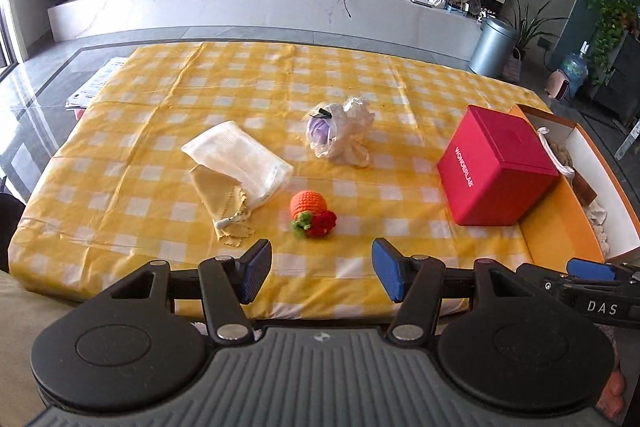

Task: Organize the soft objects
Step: 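Move both tools back toward the mesh bag and yellow cloth, then grasp the yellow cloth with the left gripper while the right grasps the white mesh bag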

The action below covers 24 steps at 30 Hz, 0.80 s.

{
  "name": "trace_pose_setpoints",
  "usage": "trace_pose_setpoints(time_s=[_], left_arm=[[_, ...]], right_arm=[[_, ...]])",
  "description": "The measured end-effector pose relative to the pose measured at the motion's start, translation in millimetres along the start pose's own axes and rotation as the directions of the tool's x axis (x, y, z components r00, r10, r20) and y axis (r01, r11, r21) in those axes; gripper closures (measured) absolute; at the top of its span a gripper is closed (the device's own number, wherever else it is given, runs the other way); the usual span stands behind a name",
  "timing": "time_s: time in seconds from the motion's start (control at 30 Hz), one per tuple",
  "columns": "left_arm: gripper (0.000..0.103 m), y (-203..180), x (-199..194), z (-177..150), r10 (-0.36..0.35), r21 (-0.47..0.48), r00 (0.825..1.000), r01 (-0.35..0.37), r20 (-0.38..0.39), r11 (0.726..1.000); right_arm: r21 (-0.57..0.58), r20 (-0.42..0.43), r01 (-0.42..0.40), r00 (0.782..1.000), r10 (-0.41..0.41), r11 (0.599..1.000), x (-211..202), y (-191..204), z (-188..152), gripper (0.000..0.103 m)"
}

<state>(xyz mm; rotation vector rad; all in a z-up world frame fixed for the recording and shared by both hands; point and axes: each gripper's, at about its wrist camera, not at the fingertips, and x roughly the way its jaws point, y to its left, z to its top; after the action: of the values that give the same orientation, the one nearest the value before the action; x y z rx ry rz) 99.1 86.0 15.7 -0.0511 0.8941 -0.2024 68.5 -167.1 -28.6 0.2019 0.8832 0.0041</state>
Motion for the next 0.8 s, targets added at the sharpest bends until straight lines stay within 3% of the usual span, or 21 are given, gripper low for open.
trace_pose_setpoints(time_s=[0.33, 0.47, 0.8], left_arm=[[0.035, 38, 24, -2, -0.020, -0.034, 0.999, 0.019, -0.043, 0.999], [0.035, 47, 38, 1, -0.022, -0.023, 0.997, 0.021, -0.068, 1.000], [0.035, 70, 70, 12, -0.001, 0.081, 0.995, 0.010, -0.100, 0.997]], right_arm=[[-0.158, -0.033, -0.029, 0.999, 0.025, 0.987, 40, 54, 10, 0.015], [-0.216, -0.064, -0.059, 0.997, 0.046, 0.975, 61, 73, 15, 0.029], [-0.354, -0.139, -0.178, 0.981, 0.137, 0.918, 120, 133, 27, 0.030]])
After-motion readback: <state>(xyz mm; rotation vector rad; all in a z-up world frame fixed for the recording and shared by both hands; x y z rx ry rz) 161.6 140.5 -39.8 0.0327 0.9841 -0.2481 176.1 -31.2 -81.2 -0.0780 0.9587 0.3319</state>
